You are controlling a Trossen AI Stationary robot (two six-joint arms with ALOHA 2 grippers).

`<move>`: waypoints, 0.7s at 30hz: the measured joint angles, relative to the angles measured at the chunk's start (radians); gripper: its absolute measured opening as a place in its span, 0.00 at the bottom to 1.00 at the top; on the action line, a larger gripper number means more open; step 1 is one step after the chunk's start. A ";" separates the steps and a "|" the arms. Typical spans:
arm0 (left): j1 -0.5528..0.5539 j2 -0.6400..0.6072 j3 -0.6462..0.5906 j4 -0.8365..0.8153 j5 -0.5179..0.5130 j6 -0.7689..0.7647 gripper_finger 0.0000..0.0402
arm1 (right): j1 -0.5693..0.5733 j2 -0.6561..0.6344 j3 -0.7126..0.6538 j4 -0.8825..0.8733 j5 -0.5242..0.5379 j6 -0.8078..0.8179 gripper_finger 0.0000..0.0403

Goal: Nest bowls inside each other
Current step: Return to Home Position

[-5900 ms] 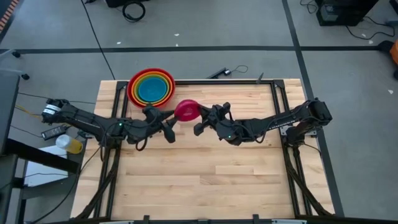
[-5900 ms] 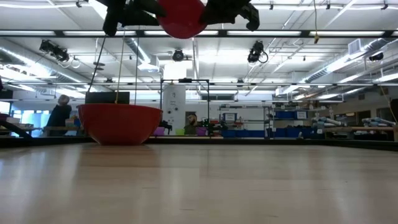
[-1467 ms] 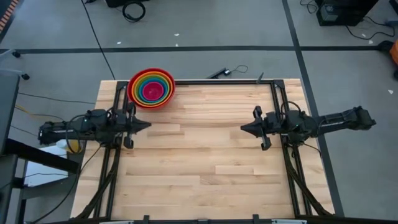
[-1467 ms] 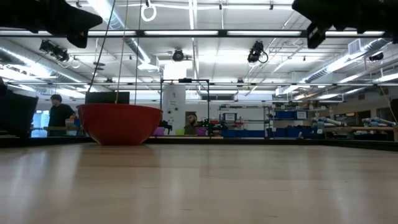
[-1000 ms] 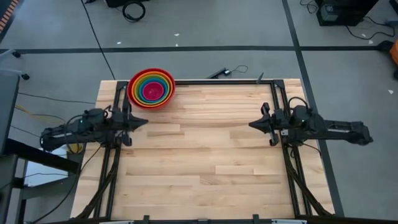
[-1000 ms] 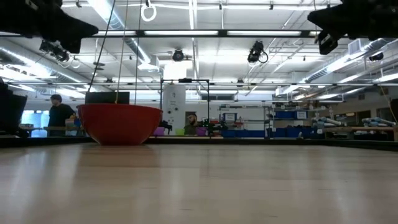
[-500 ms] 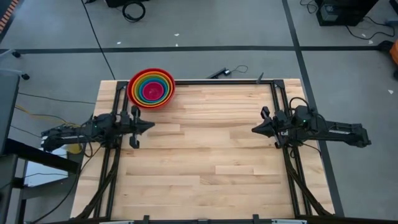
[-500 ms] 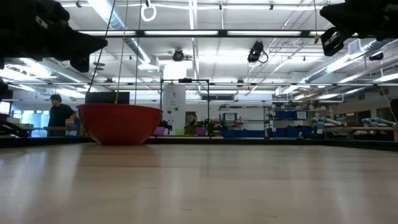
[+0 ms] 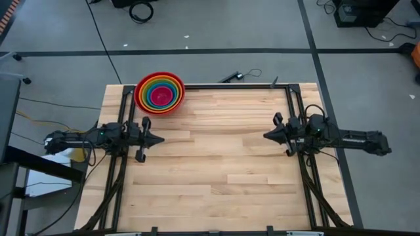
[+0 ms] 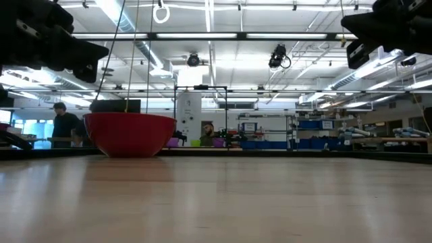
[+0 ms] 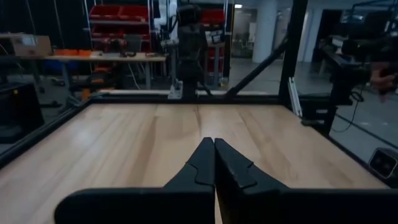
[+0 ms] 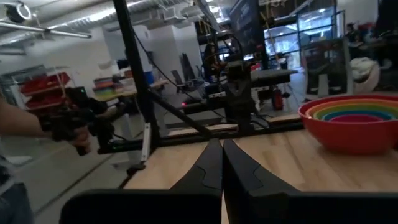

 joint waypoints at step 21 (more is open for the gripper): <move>-0.003 0.014 -0.049 0.065 -0.021 -0.007 0.00 | -0.048 -0.050 -0.116 0.121 -0.022 0.013 0.01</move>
